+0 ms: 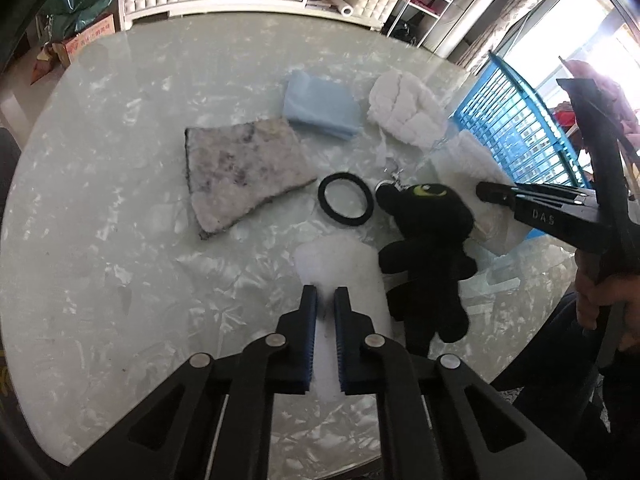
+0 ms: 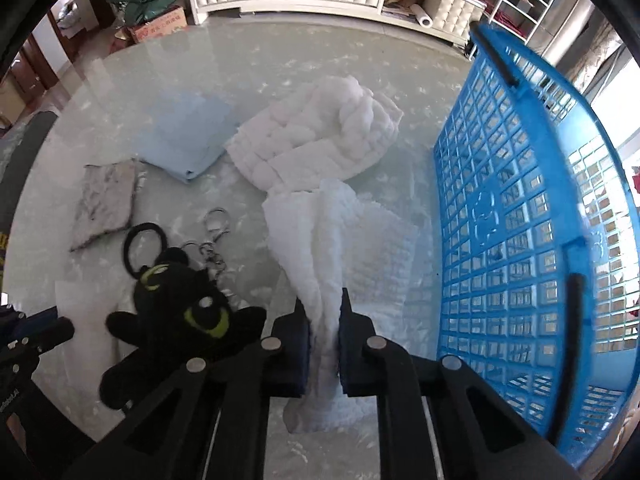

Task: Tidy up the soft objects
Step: 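Close the right gripper on the waffle towel while the left gripper closes on the foam pad, then lift the towel with the right gripper over the blue basket while the left holds the foam pad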

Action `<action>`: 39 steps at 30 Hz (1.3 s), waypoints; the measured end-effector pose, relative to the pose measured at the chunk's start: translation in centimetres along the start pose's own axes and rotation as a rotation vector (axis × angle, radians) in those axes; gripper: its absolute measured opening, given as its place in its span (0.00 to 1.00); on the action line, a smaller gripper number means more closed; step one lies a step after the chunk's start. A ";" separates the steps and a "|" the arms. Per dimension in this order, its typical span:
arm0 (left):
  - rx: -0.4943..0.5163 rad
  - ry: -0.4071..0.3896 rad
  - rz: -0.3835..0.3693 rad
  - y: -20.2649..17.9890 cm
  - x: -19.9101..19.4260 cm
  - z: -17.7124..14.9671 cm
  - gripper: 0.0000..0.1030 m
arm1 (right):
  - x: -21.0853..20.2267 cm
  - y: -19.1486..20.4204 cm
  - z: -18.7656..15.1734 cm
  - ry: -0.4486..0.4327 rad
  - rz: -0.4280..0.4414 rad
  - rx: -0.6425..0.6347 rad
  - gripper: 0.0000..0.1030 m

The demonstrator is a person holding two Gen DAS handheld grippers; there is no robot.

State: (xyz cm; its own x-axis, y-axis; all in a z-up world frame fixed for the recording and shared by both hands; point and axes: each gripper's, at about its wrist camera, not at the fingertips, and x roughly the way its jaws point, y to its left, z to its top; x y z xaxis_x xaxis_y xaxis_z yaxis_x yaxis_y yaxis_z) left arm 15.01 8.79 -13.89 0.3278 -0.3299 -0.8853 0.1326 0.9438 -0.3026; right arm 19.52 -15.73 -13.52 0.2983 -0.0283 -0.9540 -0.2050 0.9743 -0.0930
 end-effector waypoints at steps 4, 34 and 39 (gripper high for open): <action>0.009 -0.023 0.013 -0.4 -1.3 0.1 0.07 | -2.3 1.1 -0.1 -0.024 0.015 -0.017 0.10; 0.089 -0.167 -0.019 -7.3 -8.2 2.9 0.07 | -18.2 -4.7 -0.7 -0.255 -0.073 -0.167 0.10; 0.101 -0.166 -0.028 -8.4 -8.1 3.4 0.07 | -15.8 -8.0 -0.5 -0.222 -0.130 -0.206 0.10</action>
State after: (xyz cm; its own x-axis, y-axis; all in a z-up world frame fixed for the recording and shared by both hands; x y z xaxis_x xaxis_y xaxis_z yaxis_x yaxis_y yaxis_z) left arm 14.43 3.47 -2.97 0.4717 -0.3624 -0.8039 0.2339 0.9304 -0.2822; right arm 15.99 -23.20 2.13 0.5259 -0.0780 -0.8470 -0.3291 0.8996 -0.2872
